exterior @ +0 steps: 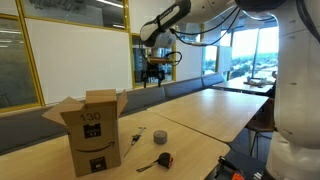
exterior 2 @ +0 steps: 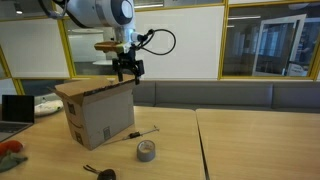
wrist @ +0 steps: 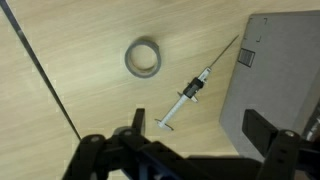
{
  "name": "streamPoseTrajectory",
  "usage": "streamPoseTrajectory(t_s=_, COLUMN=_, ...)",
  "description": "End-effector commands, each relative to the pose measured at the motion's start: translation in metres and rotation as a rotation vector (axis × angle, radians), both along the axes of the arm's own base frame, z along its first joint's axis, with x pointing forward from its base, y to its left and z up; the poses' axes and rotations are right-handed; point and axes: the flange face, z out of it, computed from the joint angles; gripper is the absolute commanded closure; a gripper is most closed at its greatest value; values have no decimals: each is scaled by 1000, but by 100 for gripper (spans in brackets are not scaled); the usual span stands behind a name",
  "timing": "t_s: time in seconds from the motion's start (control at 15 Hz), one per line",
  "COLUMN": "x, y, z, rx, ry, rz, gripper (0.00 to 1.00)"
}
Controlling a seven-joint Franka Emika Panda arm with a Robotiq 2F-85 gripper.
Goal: Put the objects on the table in the box
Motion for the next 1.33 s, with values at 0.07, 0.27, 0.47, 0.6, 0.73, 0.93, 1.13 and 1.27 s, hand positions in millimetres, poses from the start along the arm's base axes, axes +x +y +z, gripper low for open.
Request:
streamPoseTrajectory(t_s=0.07, x=-7, y=-16, z=-47, rx=36, ry=30, rz=-64, gripper=0)
streamPoseTrajectory(t_s=0.27, x=-1, y=-29, z=-82, rx=64, ry=51, rz=-90, gripper=0)
streamPoseTrajectory(t_s=0.47, x=6, y=-44, z=-119, rx=107, ry=79, rz=-131, gripper=0)
streamPoseTrajectory(t_s=0.6, x=11, y=-54, z=-144, rx=136, ry=96, rz=-160, gripper=0)
streamPoseTrajectory(t_s=0.73, x=14, y=-64, z=-170, rx=157, ry=116, rz=-185, gripper=0)
streamPoseTrajectory(t_s=0.93, x=15, y=-77, z=-205, rx=191, ry=154, rz=-218, gripper=0)
streamPoseTrajectory(t_s=1.13, x=14, y=-86, z=-235, rx=203, ry=197, rz=-243, gripper=0)
streamPoseTrajectory(t_s=1.27, x=13, y=-90, z=-251, rx=202, ry=221, rz=-255, gripper=0)
